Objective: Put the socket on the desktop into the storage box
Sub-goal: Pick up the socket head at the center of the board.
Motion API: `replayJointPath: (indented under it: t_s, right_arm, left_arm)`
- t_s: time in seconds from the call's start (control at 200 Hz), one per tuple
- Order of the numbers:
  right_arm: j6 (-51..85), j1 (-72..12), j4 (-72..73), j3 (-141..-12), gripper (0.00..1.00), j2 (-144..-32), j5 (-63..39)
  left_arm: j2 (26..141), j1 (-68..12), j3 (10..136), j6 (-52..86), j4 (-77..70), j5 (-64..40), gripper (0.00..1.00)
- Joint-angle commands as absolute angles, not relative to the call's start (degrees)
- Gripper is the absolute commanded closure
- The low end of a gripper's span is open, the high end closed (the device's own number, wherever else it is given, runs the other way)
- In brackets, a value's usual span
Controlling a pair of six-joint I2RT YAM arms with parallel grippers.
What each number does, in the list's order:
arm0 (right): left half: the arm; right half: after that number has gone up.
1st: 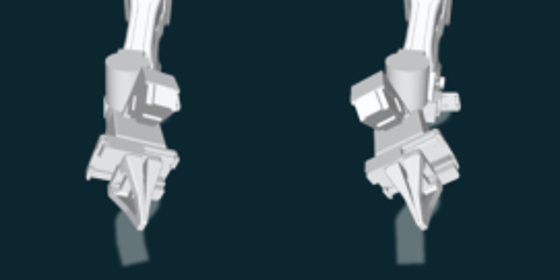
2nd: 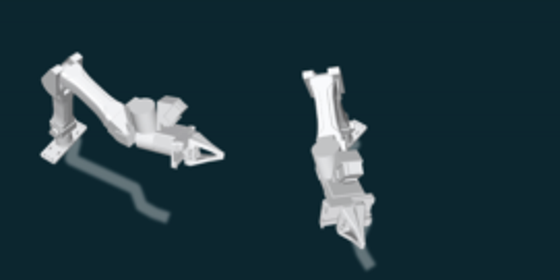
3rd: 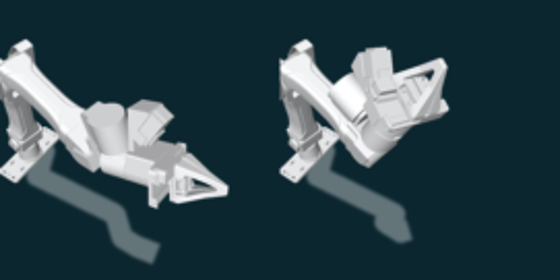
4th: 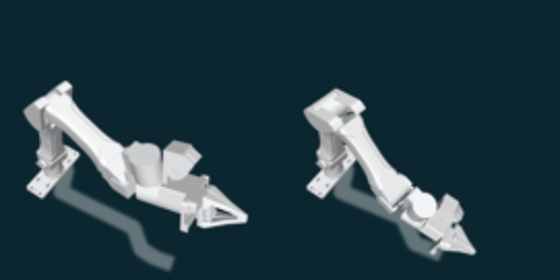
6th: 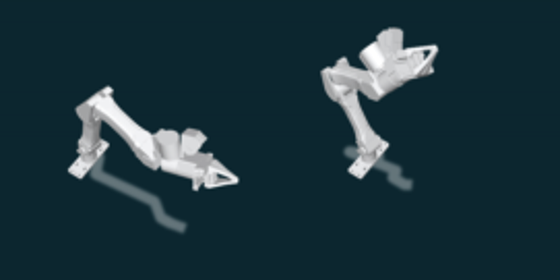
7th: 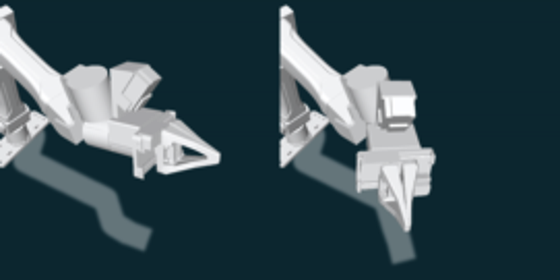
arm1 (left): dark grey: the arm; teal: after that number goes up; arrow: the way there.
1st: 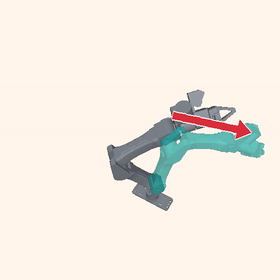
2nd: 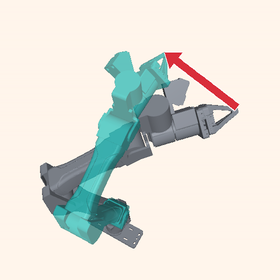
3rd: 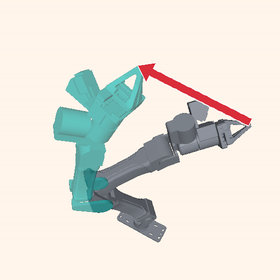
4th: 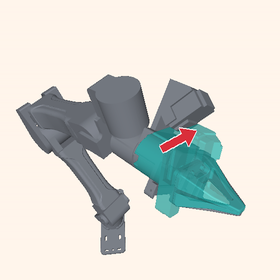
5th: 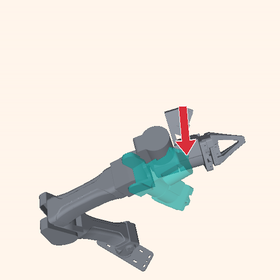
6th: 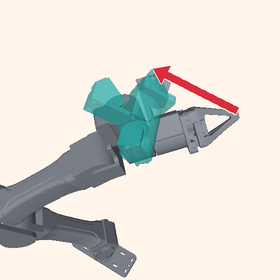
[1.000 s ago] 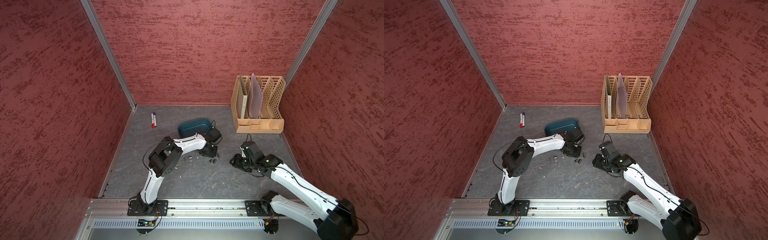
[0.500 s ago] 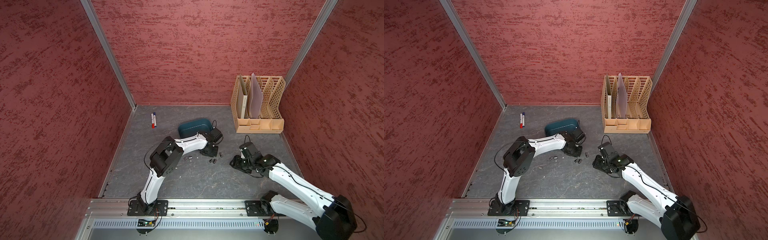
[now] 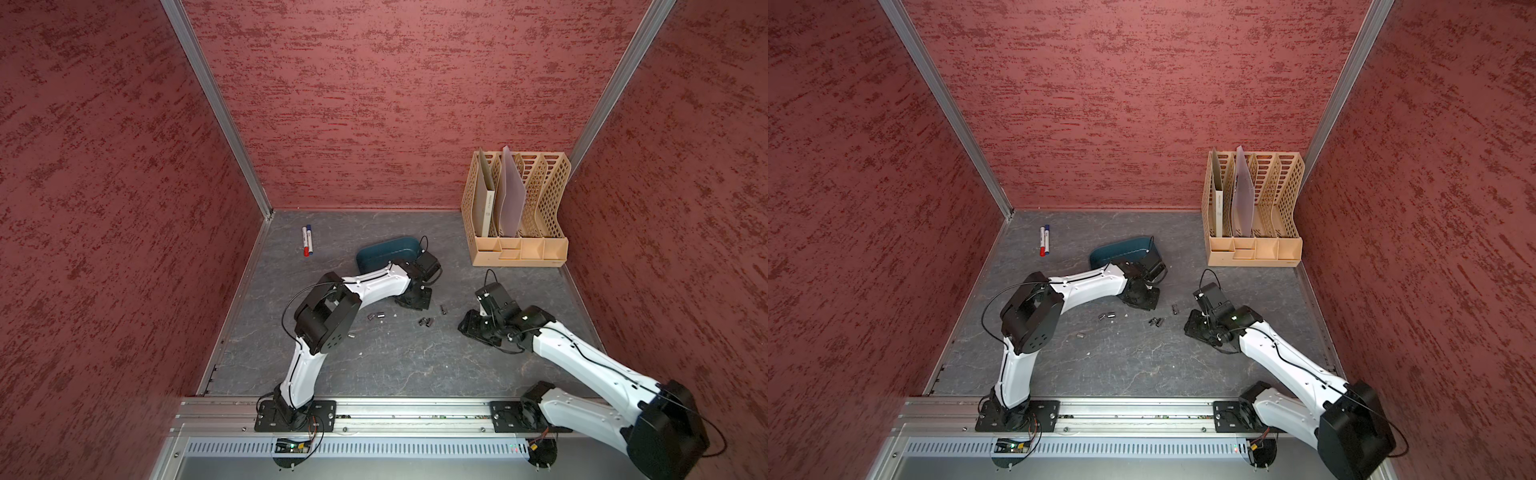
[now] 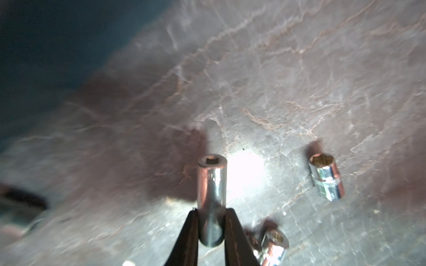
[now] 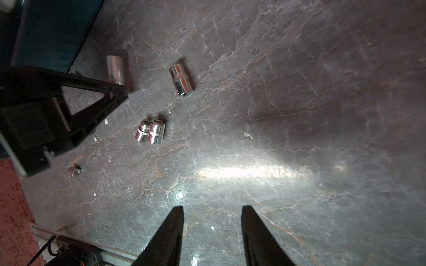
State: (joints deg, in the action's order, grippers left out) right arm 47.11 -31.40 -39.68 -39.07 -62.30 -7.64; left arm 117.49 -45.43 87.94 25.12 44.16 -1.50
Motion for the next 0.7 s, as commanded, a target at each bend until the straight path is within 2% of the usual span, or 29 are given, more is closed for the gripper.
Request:
replayJointPath:
  t_s: [0.0,0.281,0.696]
  right_arm:
    - [46.63,-31.53,-37.45,-41.89,0.54,-63.23,-8.16]
    - [44.04,-32.64,-34.92,-46.73,0.53,-68.37,-10.27]
    - [39.7,-36.21,-31.25,-59.01,0.53,-80.65,-11.59]
  left_arm:
    - [112.71,-43.86,88.09,24.11,44.67,-1.59,1.0]
    - [109.12,-37.84,89.16,24.08,44.93,-4.09,1.0]
    - [111.47,-29.4,93.57,24.04,45.0,-8.62,1.0]
